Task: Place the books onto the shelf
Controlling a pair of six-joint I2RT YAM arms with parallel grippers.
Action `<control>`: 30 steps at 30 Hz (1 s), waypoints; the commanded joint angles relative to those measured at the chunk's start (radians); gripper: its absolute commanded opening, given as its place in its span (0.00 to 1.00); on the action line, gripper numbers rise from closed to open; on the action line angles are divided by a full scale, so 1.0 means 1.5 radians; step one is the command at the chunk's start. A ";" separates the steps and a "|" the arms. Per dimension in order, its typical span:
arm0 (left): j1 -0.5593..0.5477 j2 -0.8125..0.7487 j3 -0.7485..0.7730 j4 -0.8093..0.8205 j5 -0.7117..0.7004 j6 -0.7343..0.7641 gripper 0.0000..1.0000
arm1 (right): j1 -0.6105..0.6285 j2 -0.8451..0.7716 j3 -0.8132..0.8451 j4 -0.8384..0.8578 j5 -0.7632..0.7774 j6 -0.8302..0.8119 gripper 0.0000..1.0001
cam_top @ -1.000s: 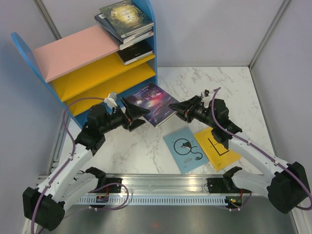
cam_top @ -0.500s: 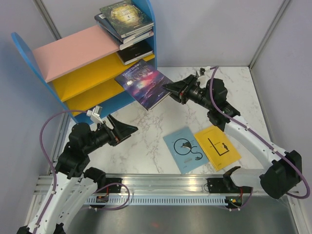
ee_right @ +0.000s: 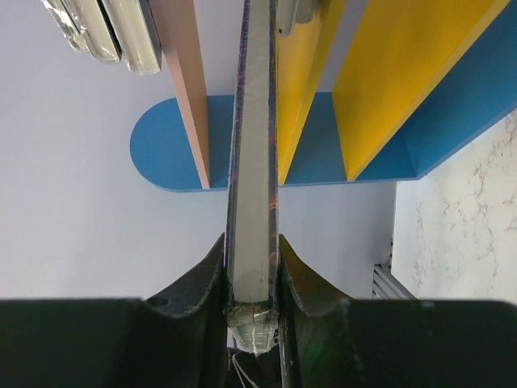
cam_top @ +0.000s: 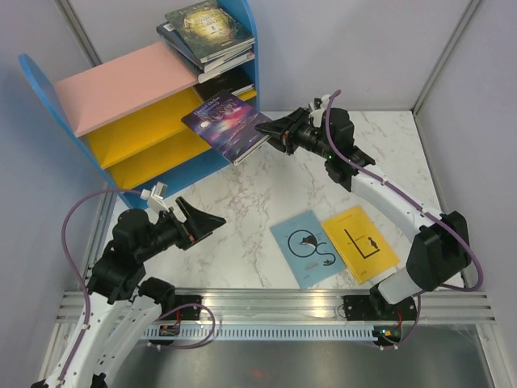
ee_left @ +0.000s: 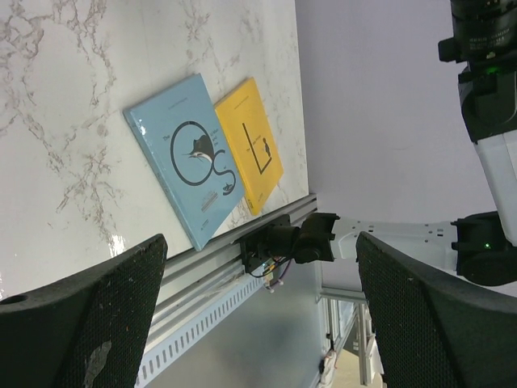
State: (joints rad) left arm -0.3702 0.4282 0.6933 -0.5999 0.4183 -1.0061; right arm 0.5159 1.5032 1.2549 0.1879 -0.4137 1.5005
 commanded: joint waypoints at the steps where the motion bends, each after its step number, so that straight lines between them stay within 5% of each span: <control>1: 0.003 -0.016 0.034 -0.024 -0.012 0.034 1.00 | -0.012 0.013 0.090 0.141 -0.019 0.035 0.00; 16: 0.003 -0.021 0.072 -0.083 -0.030 0.076 1.00 | -0.037 0.135 0.170 0.208 -0.017 0.069 0.00; 30: 0.003 0.011 0.122 -0.109 -0.062 0.116 1.00 | -0.039 0.396 0.500 0.073 0.103 0.065 0.00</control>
State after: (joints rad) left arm -0.3702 0.4393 0.8299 -0.7395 0.3534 -0.8894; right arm 0.4614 2.0754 1.8526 0.2237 -0.3305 1.5669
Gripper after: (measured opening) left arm 0.995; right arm 0.284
